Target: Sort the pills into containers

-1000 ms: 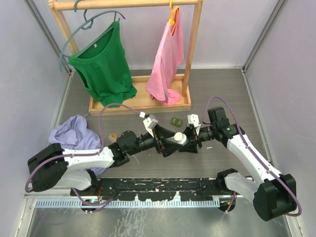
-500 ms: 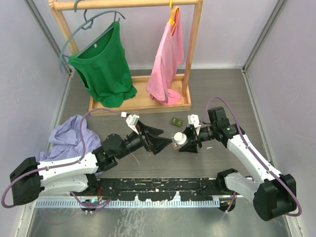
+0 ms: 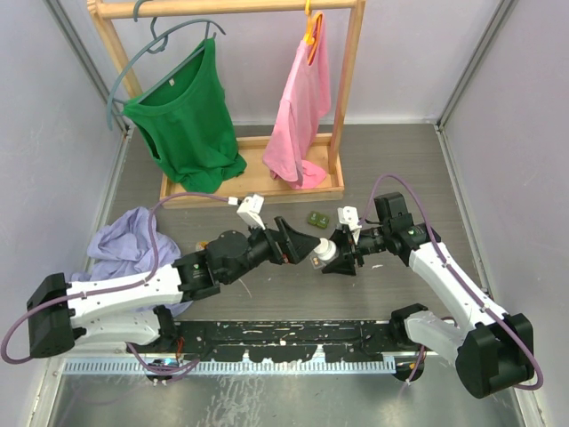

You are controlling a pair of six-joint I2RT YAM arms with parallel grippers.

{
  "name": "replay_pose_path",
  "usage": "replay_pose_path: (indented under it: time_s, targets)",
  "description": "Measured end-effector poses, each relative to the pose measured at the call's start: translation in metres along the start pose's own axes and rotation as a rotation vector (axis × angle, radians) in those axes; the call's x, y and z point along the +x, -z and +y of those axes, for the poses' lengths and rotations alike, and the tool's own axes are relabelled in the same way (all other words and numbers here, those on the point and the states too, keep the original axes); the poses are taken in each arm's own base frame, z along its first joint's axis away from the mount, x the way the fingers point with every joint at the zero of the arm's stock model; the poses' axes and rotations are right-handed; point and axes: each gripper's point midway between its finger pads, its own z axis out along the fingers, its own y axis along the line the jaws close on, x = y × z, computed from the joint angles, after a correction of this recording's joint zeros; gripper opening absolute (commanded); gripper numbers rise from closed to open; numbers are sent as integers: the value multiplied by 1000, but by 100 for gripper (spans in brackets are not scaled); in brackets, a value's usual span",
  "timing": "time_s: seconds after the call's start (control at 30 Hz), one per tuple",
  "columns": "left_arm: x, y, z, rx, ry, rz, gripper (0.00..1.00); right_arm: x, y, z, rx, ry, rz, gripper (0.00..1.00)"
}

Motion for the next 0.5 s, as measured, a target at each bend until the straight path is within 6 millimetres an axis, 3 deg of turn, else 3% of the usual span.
replay_pose_path:
  time_s: [0.1,0.27,0.5]
  targets:
    - [9,-7,3,-35,4,16,83,0,0,0,1,0,1,15]
    - [24,-20,11,-114,-25,61,81,0,0,0,3,0,3,15]
    - [25,-24,-3,-141,-52,59,77,1,0,-1,6,0,6,16]
